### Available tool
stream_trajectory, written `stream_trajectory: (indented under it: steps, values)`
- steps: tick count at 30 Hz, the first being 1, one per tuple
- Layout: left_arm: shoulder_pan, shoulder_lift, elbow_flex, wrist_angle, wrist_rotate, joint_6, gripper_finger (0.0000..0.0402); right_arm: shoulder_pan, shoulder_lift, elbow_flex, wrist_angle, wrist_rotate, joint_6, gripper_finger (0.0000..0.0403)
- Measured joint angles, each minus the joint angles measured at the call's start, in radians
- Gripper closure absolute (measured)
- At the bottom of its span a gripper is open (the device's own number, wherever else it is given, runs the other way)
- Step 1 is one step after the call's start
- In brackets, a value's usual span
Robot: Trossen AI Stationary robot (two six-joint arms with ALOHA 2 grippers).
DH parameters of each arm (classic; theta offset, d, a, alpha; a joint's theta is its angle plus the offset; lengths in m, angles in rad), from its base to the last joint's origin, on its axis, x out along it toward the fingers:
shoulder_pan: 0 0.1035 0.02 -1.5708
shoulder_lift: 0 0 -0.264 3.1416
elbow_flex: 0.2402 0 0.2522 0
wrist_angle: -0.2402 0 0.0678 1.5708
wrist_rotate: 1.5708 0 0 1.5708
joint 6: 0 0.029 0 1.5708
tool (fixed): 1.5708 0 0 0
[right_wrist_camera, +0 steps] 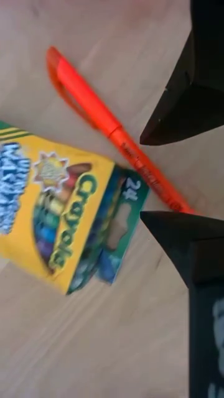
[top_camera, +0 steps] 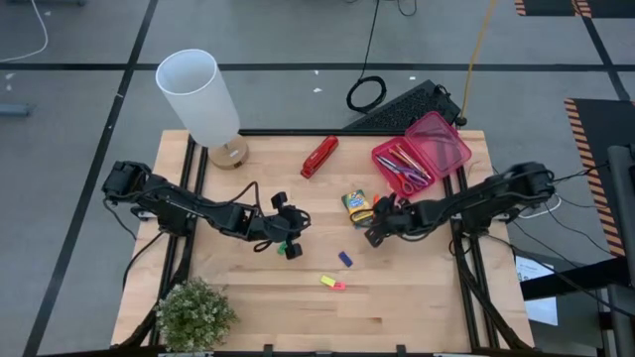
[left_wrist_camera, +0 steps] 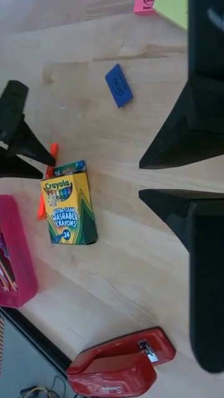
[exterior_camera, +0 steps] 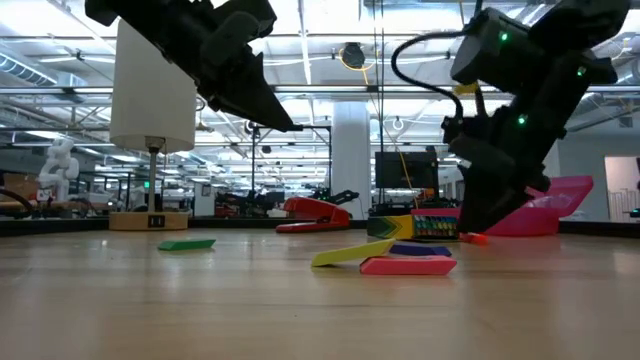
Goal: Pack school essentials
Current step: Put the orange pen into the pink supply box
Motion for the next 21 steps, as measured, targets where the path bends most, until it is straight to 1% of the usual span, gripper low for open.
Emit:
stream_trajectory:
  steps: [6,9,12,18,21]
  values:
    - [0.0,0.0,0.0,0.0,0.004,-0.001,0.0337,-0.005,0.049,0.003,-0.002,0.004,-0.026,0.0239]
    - [0.0,0.0,0.0,0.0,0.004,-0.001,0.0337,-0.005,0.055,0.004,-0.005,0.005,-0.062,0.0255]
    - [0.0,0.0,0.0,0.0,0.004,-0.003,0.0337,-0.006,0.055,0.004,-0.021,0.005,-0.073,0.0283]
    - [-0.001,0.0,0.0,0.0,0.007,-0.007,0.0337,-0.008,0.057,0.004,-0.091,0.019,0.033,0.036]
    - [-0.001,0.0,0.0,0.0,0.009,-0.008,0.0337,-0.008,0.057,0.003,-0.101,0.033,0.051,0.0388]
